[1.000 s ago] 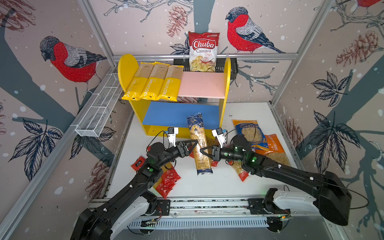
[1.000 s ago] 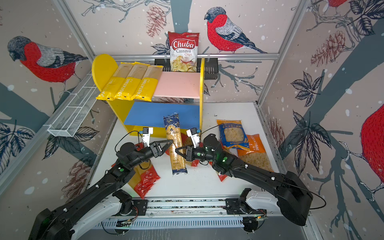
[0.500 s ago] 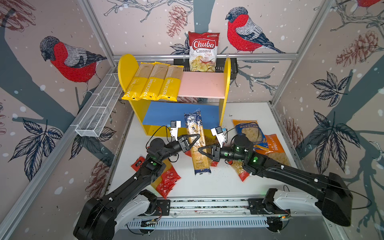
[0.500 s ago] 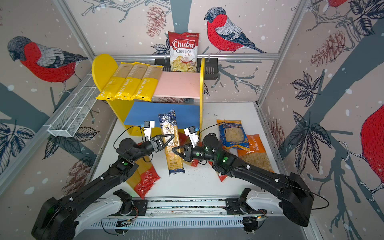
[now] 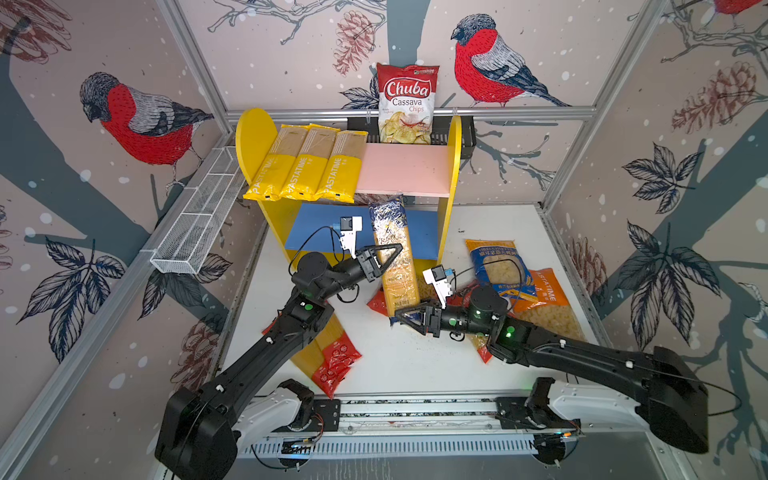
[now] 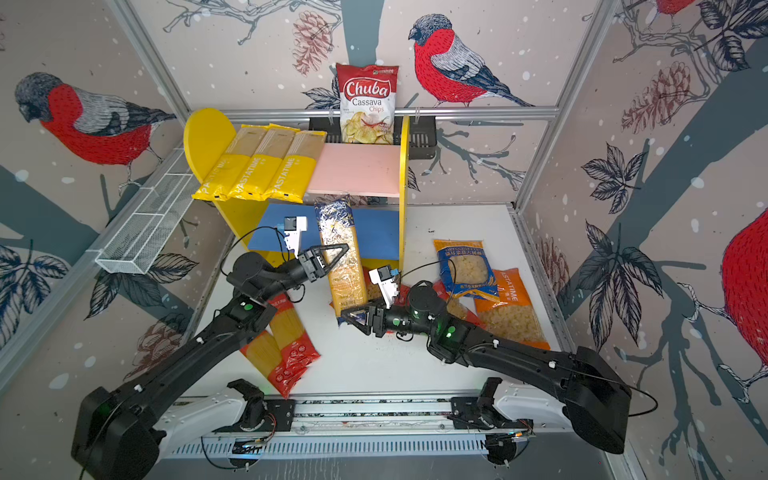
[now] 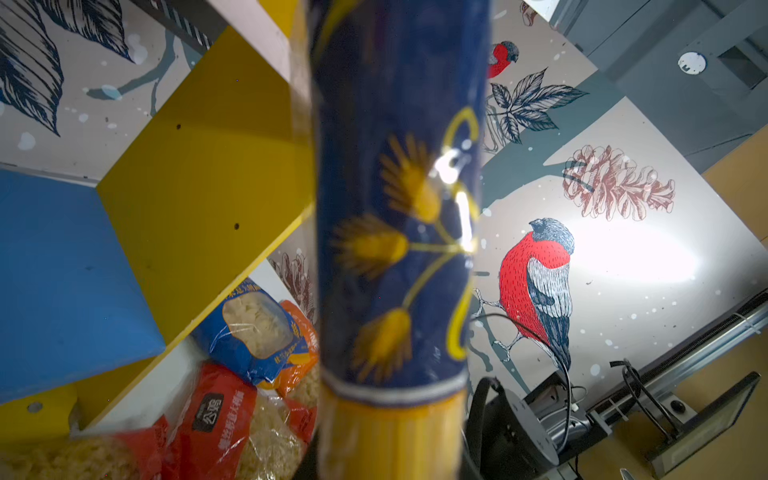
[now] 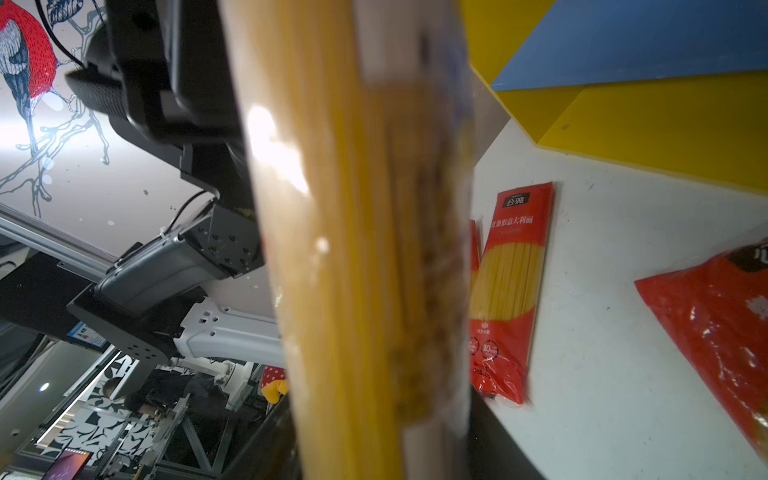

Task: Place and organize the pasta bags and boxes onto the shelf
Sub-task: 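Lift the upright Moli Pasta pack with both grippers toward the pink shelf, then lay the pack on the pink shelf with the right gripper while the left gripper withdraws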

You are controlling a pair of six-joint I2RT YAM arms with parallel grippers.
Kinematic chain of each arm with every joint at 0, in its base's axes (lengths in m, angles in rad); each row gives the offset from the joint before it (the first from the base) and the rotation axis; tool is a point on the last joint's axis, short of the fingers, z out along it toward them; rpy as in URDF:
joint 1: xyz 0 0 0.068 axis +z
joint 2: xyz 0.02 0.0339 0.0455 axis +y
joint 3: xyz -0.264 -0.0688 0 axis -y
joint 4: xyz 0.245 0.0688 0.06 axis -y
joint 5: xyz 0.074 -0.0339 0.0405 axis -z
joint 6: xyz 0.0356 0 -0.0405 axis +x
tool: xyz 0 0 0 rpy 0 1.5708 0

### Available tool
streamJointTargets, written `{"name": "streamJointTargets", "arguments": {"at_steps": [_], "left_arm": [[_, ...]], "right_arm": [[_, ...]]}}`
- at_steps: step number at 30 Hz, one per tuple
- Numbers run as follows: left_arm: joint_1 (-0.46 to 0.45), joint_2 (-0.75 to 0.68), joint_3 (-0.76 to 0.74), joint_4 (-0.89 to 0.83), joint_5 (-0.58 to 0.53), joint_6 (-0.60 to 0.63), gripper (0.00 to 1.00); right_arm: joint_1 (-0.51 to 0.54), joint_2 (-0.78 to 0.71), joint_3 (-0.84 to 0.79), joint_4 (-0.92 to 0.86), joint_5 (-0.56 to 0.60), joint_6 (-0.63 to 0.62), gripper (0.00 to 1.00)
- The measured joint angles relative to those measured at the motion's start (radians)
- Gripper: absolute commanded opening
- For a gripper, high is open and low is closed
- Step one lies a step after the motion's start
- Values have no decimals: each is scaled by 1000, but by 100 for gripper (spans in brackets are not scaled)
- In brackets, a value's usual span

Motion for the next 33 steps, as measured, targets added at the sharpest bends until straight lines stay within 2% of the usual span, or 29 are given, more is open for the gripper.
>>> {"name": "streamJointTargets", "arguments": {"at_steps": [5,9,14,16,19,24,29,33], "left_arm": [[0,32,43,2,5,-2,15],[0,35,48,2,16,-9,15],[1,33,50,5,18,-9,15],[2,32,51,5,9,-9,18],[4,32,60,4,-5,-8,27],[8,27,90,6,-19,-6,53],[44,-4,97,0,-4,0,66],[97,-68,76,-31,-2,22,71]], "right_arm": [[7,-14,7,-8,28,-4,46],[1,-31,34,-22,67,-9,45],[-15,-24,59,-30,65,-25,24],[-15,-16,72,-33,60,-35,18],[-15,-3,93,-35,58,-38,14],[-19,24,148,-38,51,-51,11],[-39,63,226,-56,42,-45,10],[-77,104,316,-82,46,-22,9]]}}
